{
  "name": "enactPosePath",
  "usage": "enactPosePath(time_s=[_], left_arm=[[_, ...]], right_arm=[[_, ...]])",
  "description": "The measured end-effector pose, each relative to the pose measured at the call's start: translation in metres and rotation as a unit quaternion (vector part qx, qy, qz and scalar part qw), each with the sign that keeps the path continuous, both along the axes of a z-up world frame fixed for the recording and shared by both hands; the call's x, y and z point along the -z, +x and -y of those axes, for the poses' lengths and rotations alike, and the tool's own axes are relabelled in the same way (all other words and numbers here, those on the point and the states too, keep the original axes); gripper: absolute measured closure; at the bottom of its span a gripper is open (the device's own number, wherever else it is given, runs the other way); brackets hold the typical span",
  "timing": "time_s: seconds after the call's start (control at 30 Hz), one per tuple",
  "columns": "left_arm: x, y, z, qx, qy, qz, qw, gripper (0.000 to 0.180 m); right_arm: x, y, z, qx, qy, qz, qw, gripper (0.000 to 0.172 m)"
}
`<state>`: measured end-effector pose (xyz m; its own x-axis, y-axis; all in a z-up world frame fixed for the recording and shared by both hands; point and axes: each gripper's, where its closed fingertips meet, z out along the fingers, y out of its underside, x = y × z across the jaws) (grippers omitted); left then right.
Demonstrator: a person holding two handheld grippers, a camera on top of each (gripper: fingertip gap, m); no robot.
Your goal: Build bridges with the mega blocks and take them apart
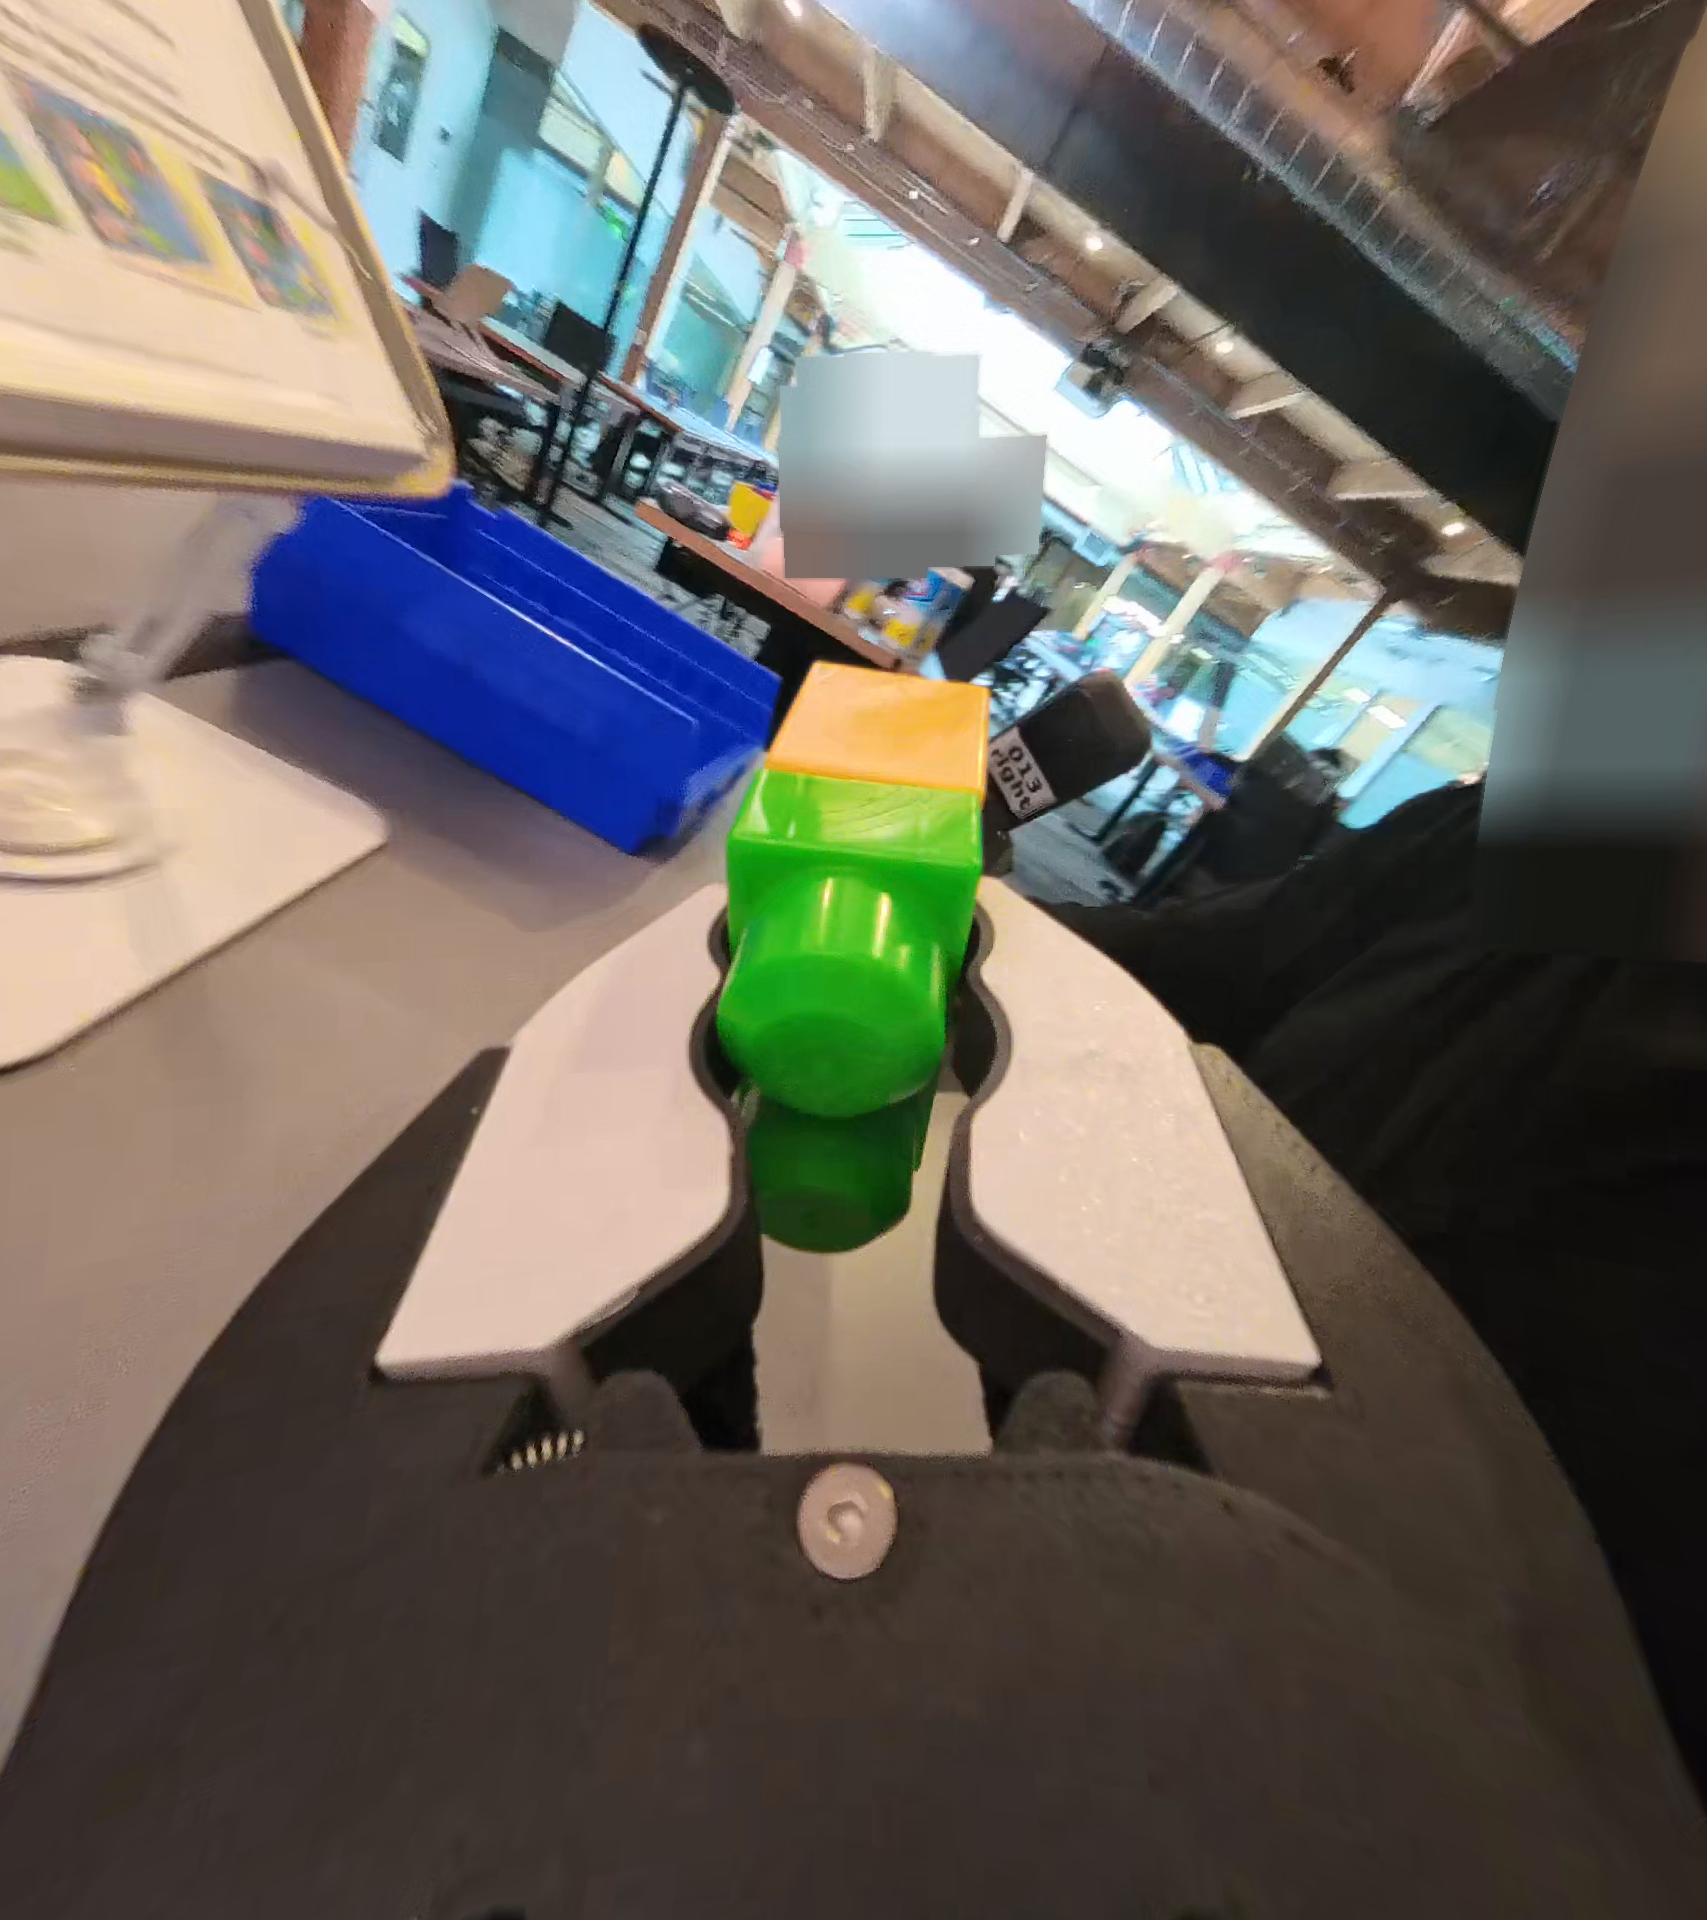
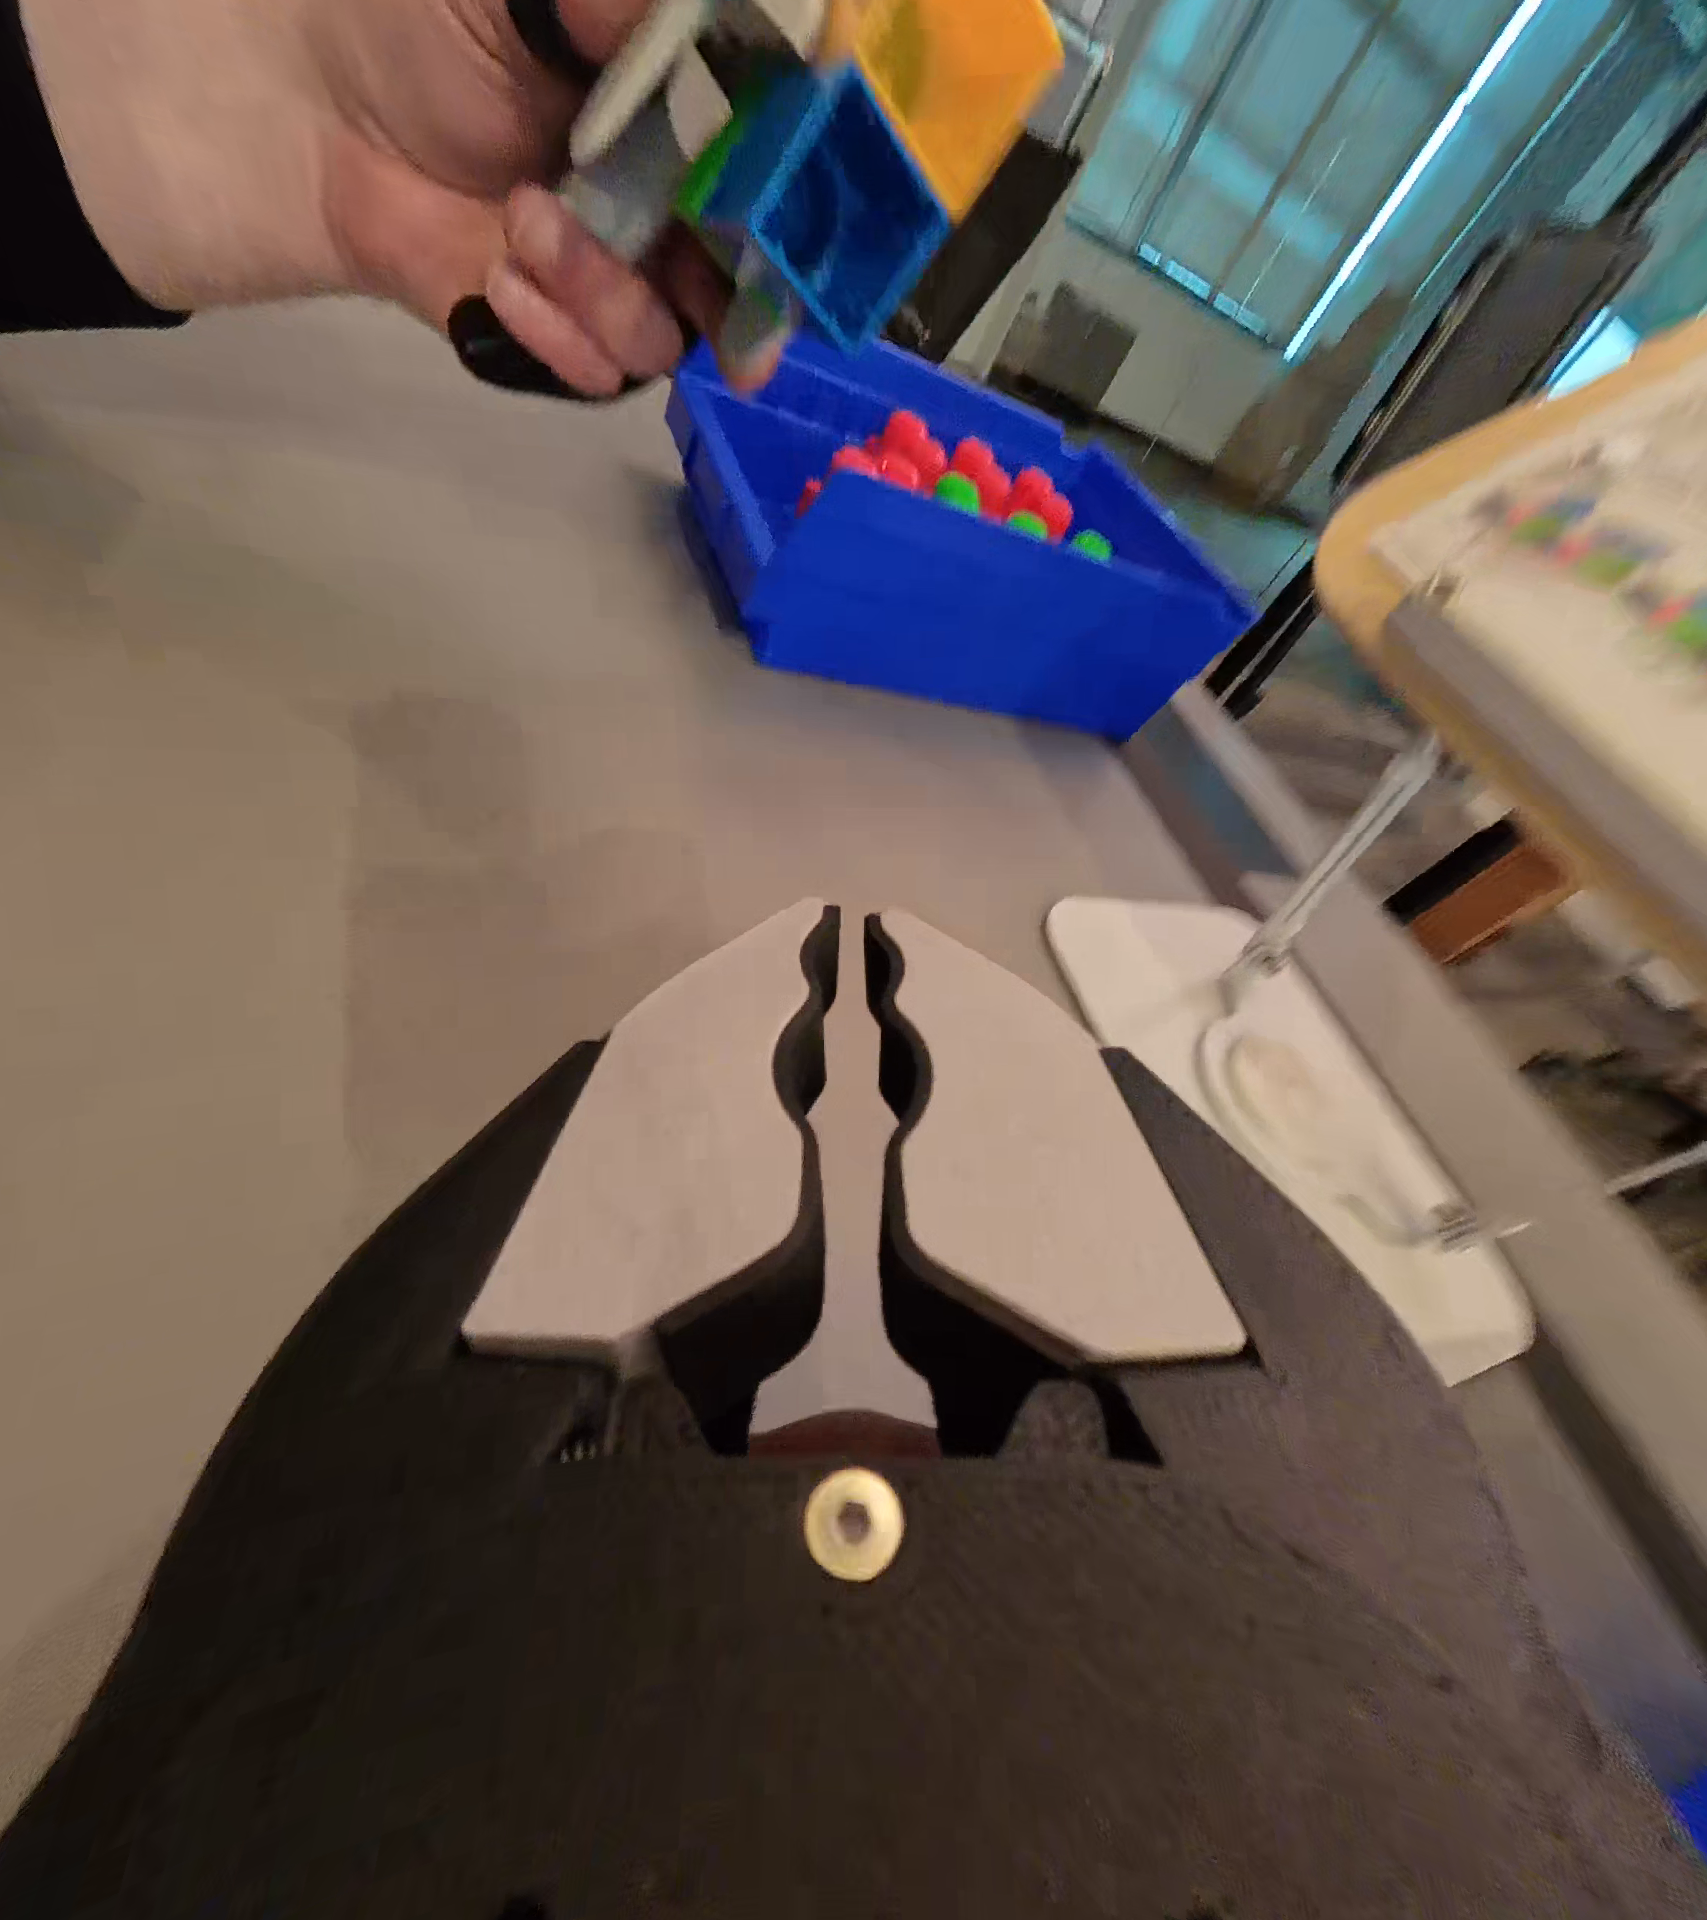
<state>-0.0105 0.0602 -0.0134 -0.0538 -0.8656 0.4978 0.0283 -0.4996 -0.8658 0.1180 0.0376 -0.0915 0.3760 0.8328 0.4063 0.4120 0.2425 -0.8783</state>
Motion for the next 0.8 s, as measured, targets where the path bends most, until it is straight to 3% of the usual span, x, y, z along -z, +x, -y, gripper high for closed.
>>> enactPosePath(time_s=[0.23,0.43,0.63,0.8], left_arm=[[0.026,0.067,0.03,0.102,-0.074,-0.017,0.992,0.143],[0.037,0.087,0.036,0.137,-0.103,-0.014,0.985,0.143],[0.042,0.104,0.047,0.167,-0.116,-0.017,0.979,0.143],[0.043,0.116,0.055,0.186,-0.129,-0.005,0.974,0.143]], right_arm=[[-0.037,-0.018,0.018,-0.034,0.176,0.067,0.982,0.16],[-0.047,-0.019,0.023,-0.053,0.205,0.065,0.975,0.152],[-0.038,-0.022,0.02,-0.071,0.209,0.084,0.972,0.152],[-0.034,-0.026,0.025,-0.089,0.203,0.085,0.971,0.167]])
